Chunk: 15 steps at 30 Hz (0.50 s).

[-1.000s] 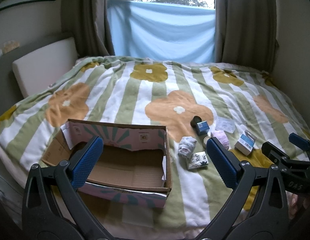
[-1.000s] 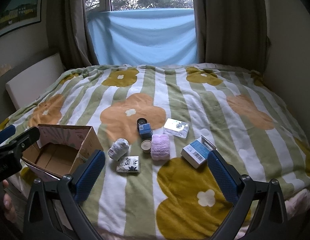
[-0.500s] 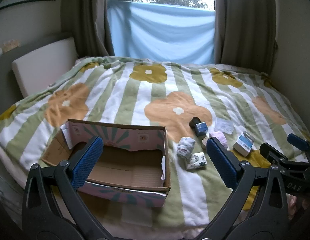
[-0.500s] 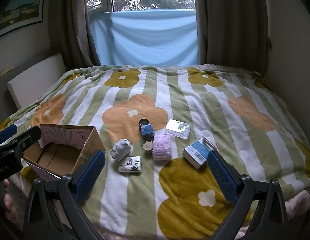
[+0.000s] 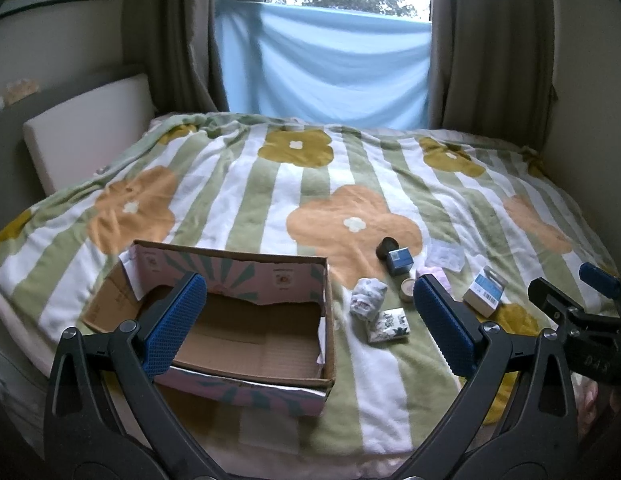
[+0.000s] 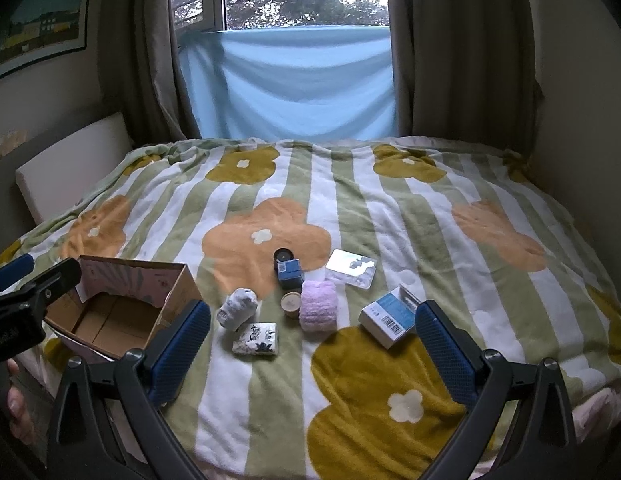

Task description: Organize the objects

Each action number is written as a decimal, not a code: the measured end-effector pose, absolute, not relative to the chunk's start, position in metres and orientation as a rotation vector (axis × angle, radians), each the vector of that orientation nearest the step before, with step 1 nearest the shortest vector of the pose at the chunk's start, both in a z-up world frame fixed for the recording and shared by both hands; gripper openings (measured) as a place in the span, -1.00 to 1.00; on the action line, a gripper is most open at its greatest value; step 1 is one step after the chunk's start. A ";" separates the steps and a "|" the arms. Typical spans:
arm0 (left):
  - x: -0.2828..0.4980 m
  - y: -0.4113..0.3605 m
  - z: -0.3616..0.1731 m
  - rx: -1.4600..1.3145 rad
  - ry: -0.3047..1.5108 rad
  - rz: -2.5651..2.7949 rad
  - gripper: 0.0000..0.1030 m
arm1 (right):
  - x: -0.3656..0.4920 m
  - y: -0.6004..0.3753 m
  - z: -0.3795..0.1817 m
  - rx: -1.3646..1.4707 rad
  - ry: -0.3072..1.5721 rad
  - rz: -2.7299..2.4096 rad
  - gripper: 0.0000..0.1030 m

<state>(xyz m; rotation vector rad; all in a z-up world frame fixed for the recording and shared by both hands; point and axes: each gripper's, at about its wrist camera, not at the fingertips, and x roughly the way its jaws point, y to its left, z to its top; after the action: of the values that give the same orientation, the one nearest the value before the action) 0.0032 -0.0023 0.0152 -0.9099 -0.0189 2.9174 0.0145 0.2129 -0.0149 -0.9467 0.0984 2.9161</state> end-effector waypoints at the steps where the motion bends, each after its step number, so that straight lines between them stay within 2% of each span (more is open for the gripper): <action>1: 0.001 0.000 0.017 -0.914 -0.023 2.911 0.99 | 0.014 0.215 -0.014 -0.950 0.100 2.915 0.99; 15: -0.021 0.052 0.004 -1.004 -0.007 2.820 0.99 | 0.007 0.277 -0.011 -0.950 0.109 2.860 0.99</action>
<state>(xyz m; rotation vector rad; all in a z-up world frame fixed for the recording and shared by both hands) -0.0213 0.0523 0.0043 -1.0037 -0.0073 2.8195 0.0065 0.2769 -0.0105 -0.9501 0.1092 2.8604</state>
